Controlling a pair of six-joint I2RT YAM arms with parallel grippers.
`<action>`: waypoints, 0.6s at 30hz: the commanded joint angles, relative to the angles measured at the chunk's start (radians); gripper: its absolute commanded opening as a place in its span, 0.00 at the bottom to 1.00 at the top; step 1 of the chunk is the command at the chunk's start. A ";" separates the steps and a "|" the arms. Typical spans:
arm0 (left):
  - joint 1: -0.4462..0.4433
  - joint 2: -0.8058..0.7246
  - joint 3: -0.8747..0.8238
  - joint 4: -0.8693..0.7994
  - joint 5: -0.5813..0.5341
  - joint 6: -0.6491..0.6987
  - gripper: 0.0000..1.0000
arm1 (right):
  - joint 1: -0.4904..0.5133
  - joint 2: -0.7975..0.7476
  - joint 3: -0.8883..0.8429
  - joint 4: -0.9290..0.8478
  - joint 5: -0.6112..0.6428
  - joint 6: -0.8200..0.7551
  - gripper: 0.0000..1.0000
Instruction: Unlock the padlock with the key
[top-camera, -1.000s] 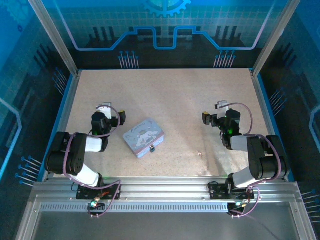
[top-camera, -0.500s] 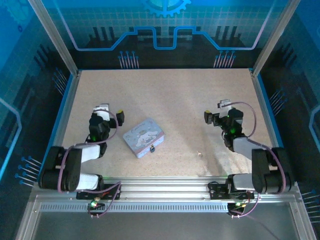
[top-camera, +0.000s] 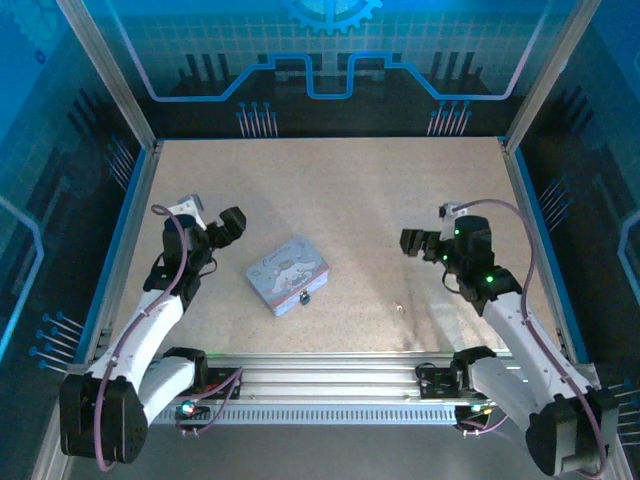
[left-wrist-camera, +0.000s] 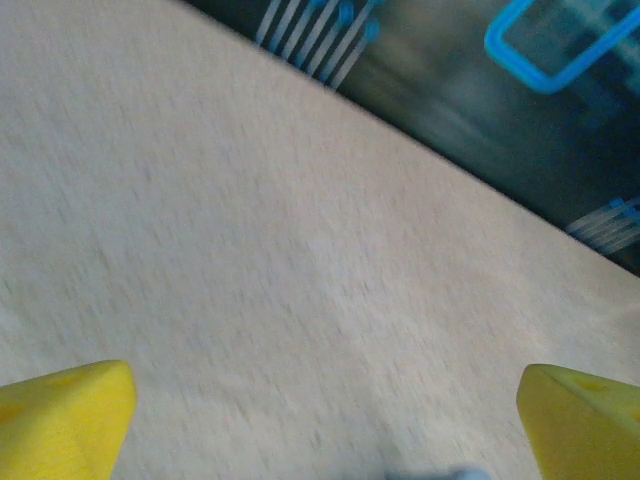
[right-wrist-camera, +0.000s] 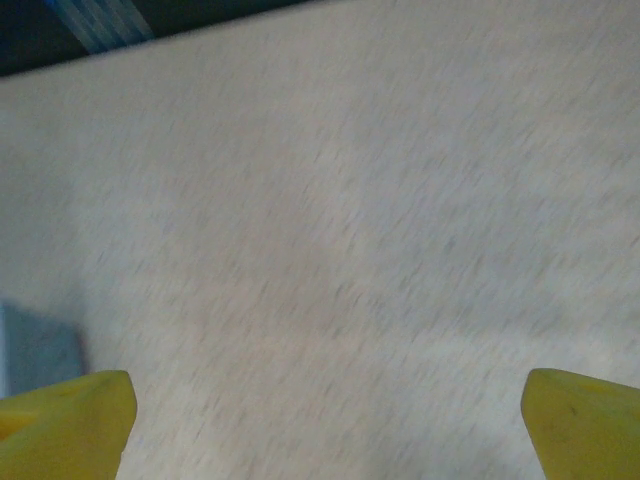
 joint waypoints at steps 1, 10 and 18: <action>-0.060 -0.015 0.006 -0.136 0.145 -0.179 0.99 | 0.082 -0.015 0.018 -0.255 -0.013 0.108 0.94; -0.308 -0.009 0.046 -0.144 0.145 -0.250 0.97 | 0.252 0.088 0.019 -0.482 0.061 0.202 0.72; -0.405 0.007 0.074 -0.131 0.115 -0.256 0.97 | 0.326 0.169 -0.031 -0.420 0.069 0.251 0.52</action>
